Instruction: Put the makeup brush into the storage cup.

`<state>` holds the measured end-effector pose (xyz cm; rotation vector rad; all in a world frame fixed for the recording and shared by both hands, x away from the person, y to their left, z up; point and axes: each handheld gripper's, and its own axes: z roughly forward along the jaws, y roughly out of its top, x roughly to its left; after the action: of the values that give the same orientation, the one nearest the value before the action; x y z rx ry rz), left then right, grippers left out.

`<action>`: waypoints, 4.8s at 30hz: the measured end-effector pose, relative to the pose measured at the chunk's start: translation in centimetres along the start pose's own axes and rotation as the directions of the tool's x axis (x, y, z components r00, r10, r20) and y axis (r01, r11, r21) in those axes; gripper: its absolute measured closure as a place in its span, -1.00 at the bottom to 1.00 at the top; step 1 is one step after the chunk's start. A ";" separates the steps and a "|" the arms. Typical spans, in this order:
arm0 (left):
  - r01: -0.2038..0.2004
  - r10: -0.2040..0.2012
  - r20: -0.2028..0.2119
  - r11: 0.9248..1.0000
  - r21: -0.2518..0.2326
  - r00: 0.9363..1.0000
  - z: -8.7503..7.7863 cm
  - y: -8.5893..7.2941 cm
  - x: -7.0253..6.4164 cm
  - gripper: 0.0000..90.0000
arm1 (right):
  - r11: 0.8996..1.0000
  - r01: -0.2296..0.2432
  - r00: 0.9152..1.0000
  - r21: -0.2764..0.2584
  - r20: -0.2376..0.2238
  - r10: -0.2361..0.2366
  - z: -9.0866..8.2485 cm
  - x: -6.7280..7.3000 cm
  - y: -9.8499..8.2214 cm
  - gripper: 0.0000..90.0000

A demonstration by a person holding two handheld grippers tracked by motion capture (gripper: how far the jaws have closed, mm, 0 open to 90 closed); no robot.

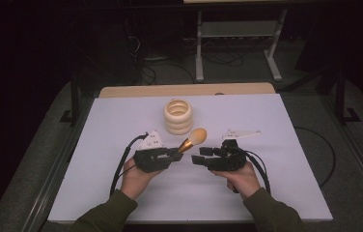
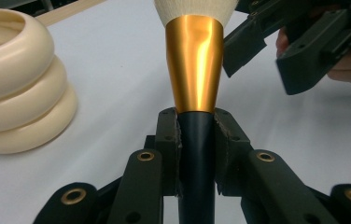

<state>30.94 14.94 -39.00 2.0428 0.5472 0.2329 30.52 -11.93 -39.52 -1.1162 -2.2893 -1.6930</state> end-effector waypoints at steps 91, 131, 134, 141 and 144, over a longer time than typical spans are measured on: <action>0.008 -0.003 0.075 0.997 -0.073 0.997 -0.2 -0.1 -0.6 -0.41 | 0.994 0.088 0.993 -0.060 0.079 -0.084 0.5 0.7 2.2 0.45; 0.044 -0.044 0.003 0.988 -0.149 0.999 -6.3 -5.7 0.8 -1.00 | 0.982 0.189 0.971 -0.028 0.158 -0.182 -1.9 0.0 4.2 0.45; 0.053 -0.055 -0.005 0.987 -0.154 0.998 -6.8 -6.0 0.9 -1.00 | 0.981 0.192 0.970 -0.029 0.159 -0.185 -1.8 0.0 4.6 0.45; 0.064 -0.068 -0.017 0.984 -0.167 0.998 -7.5 -6.7 0.8 -1.00 | 0.977 0.211 0.967 -0.034 0.155 -0.203 -1.2 -0.1 5.8 0.45; 0.060 -0.064 -0.024 0.985 -0.163 0.998 -8.0 -6.8 0.9 -1.00 | 0.976 0.216 0.966 -0.037 0.156 -0.208 -1.0 -0.1 6.1 0.45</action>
<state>26.73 24.42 -40.86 1.8639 0.5896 0.2619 33.84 -12.09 -34.28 -1.0773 -2.5530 -1.8115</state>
